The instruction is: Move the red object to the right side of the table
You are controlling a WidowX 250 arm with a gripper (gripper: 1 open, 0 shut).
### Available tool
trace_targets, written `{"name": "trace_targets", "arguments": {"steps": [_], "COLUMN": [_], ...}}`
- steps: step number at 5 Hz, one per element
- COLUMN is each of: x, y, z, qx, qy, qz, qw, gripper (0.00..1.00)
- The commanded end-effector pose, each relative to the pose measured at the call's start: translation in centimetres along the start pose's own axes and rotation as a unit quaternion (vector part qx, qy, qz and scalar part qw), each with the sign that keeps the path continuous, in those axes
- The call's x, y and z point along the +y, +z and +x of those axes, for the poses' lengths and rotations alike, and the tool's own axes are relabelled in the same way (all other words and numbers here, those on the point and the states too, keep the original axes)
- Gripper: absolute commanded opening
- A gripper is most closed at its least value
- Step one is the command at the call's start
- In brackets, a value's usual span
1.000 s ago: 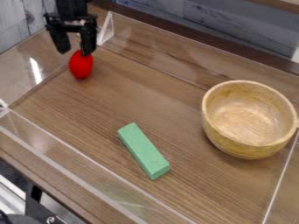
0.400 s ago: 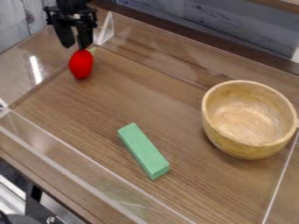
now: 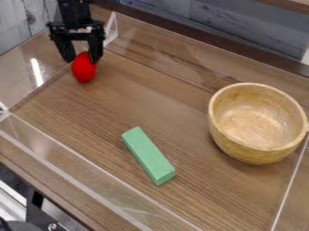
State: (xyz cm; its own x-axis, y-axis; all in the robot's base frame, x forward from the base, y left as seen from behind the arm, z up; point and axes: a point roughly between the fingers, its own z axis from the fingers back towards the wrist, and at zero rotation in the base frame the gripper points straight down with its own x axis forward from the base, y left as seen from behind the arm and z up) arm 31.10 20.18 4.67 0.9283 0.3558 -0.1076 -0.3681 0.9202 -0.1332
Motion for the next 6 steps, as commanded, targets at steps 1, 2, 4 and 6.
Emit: {"name": "trace_targets", "arguments": {"steps": [1,2,4,6], "x": [-0.9,-1.6,-0.3,-0.3], "y": [3.3,3.4,3.8,1.7], "z": [0.3,0.5,2.4,1.9], "qx": [-0.048,-0.051,-0.042,-0.042], "qy": [0.007,0.014,-0.043,0.004], "qz": [0.009,0.006,0.011,0.015], "qw": [0.9988,0.9986,0.9981,0.999], "gripper": [1.0,1.0,1.0,0.0]}}
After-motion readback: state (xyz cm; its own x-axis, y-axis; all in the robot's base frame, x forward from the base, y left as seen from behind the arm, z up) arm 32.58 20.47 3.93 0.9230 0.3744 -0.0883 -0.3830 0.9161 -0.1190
